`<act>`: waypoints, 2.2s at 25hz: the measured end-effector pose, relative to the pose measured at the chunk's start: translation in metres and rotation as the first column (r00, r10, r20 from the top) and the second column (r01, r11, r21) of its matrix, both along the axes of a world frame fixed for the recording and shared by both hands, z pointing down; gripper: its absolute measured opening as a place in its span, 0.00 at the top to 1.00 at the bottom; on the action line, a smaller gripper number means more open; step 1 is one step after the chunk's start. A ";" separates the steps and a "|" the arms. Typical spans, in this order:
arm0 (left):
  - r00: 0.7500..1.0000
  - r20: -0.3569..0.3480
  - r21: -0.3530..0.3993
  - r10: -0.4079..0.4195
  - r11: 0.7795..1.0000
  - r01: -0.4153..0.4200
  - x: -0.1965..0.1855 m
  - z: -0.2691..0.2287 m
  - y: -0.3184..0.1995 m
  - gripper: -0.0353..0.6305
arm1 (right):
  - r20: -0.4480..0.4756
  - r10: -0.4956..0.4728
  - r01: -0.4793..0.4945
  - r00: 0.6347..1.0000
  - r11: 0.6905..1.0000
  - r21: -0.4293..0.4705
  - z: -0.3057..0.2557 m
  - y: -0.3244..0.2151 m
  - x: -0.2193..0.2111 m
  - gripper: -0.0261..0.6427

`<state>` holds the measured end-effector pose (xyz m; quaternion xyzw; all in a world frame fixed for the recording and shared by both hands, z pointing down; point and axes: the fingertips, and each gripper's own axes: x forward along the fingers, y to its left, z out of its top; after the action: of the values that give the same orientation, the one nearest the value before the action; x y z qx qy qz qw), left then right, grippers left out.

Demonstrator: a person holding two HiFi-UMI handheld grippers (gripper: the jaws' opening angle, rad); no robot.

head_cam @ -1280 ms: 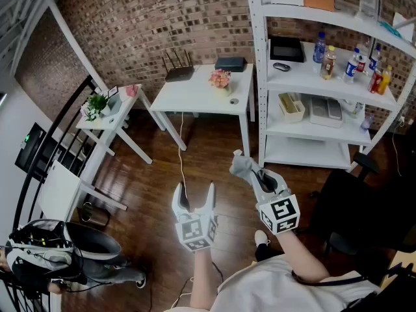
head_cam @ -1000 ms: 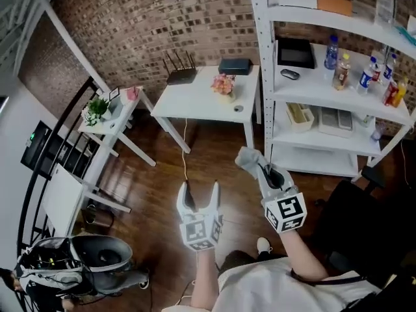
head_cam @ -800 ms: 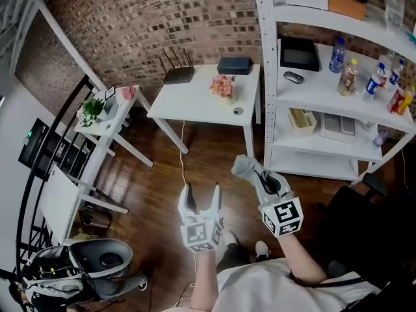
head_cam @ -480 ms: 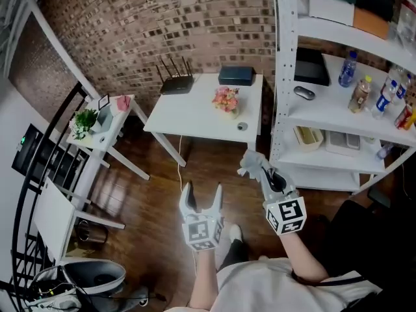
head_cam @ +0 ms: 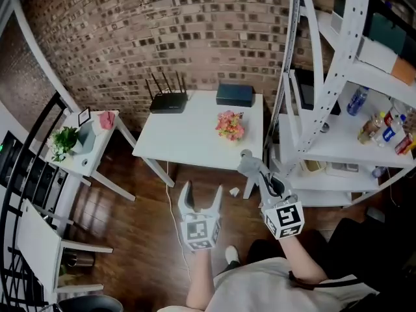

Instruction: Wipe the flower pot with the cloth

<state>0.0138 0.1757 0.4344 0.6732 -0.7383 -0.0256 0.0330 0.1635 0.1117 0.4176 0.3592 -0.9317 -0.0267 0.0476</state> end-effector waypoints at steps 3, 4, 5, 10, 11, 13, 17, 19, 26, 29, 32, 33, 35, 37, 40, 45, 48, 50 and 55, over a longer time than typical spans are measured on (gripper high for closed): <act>0.998 -0.035 -0.018 0.043 0.999 -0.044 -0.006 0.020 -0.027 0.35 | -0.015 0.025 -0.026 1.000 0.999 -0.020 0.011 -0.026 -0.006 0.96; 0.998 -0.037 -0.014 0.046 0.999 -0.047 -0.010 0.024 -0.037 0.35 | -0.017 0.030 -0.030 0.999 0.999 -0.015 0.014 -0.037 -0.011 0.96; 0.998 -0.041 -0.009 0.046 0.999 -0.046 -0.017 0.027 -0.049 0.35 | -0.016 0.034 -0.034 0.999 0.999 -0.009 0.016 -0.050 -0.017 0.96; 0.997 -0.007 -0.021 0.076 0.997 -0.076 -0.052 0.036 -0.119 0.35 | 0.008 0.032 -0.032 0.999 0.999 0.005 0.022 -0.113 -0.048 0.96; 0.996 0.005 -0.029 0.091 0.995 -0.091 -0.057 0.035 -0.135 0.35 | 0.014 0.033 -0.033 0.999 0.999 0.005 0.021 -0.127 -0.053 0.96; 0.991 0.026 -0.044 0.130 0.991 -0.129 -0.062 0.030 -0.164 0.34 | 0.039 0.049 -0.049 0.998 0.999 -0.003 0.016 -0.158 -0.057 0.96; 0.985 0.037 -0.047 0.166 0.985 -0.164 -0.078 0.027 -0.211 0.32 | 0.075 0.096 -0.096 0.993 0.995 0.000 0.012 -0.215 -0.058 0.96; 0.984 0.029 -0.069 0.177 0.982 -0.175 -0.084 0.039 -0.230 0.31 | 0.072 0.123 -0.121 0.990 0.992 -0.033 0.025 -0.237 -0.057 0.96; 0.958 -0.056 -0.264 0.283 0.921 -0.287 -0.092 0.130 -0.257 0.29 | 0.014 0.248 -0.243 0.969 0.959 -0.149 0.069 -0.262 -0.046 0.96; 0.931 -0.070 -0.359 0.357 0.862 -0.358 -0.091 0.176 -0.262 0.29 | -0.002 0.324 -0.320 0.946 0.933 -0.166 0.074 -0.265 -0.039 0.96; 0.893 -0.043 -0.440 0.448 0.794 -0.419 -0.095 0.221 -0.260 0.26 | -0.017 0.392 -0.388 0.920 0.902 -0.189 0.081 -0.261 -0.031 0.96; 0.880 -0.044 -0.455 0.473 0.775 -0.439 -0.094 0.234 -0.263 0.24 | -0.024 0.415 -0.411 0.910 0.889 -0.200 0.084 -0.260 -0.027 0.96; 0.857 -0.067 -0.464 0.511 0.745 -0.480 -0.090 0.256 -0.270 0.15 | -0.037 0.457 -0.454 0.889 0.864 -0.217 0.088 -0.256 -0.019 0.96; 0.846 -0.094 -0.456 0.524 0.733 -0.505 -0.083 0.269 -0.284 0.00 | -0.051 0.489 -0.488 0.871 0.845 -0.218 0.087 -0.255 -0.014 0.96; 0.848 -0.118 -0.437 0.517 0.740 -0.512 -0.073 0.282 -0.312 0.00 | -0.073 0.523 -0.526 0.849 0.825 -0.210 0.084 -0.252 -0.010 0.96; 0.819 -0.139 -0.383 0.557 0.732 -0.563 -0.040 0.309 -0.355 0.00 | -0.114 0.579 -0.590 0.807 0.786 -0.185 0.083 -0.237 0.005 0.96; 0.852 -0.115 -0.410 0.510 0.757 -0.508 -0.039 0.325 -0.378 0.00 | -0.137 0.609 -0.624 0.781 0.761 -0.176 0.082 -0.229 0.019 0.96; 0.861 -0.115 -0.424 0.495 0.760 -0.493 -0.038 0.330 -0.390 0.00 | -0.151 0.626 -0.644 0.765 0.745 -0.172 0.081 -0.224 0.027 0.96; 0.856 -0.104 -0.450 0.507 0.744 -0.495 -0.031 0.362 -0.409 0.00 | -0.175 0.646 -0.669 0.743 0.721 -0.177 0.086 -0.219 0.039 0.96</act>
<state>-0.0171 -0.2337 0.7963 0.8189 -0.5153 0.1686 0.1880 0.2028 -0.1075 0.5040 0.6568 -0.7362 0.0813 0.1417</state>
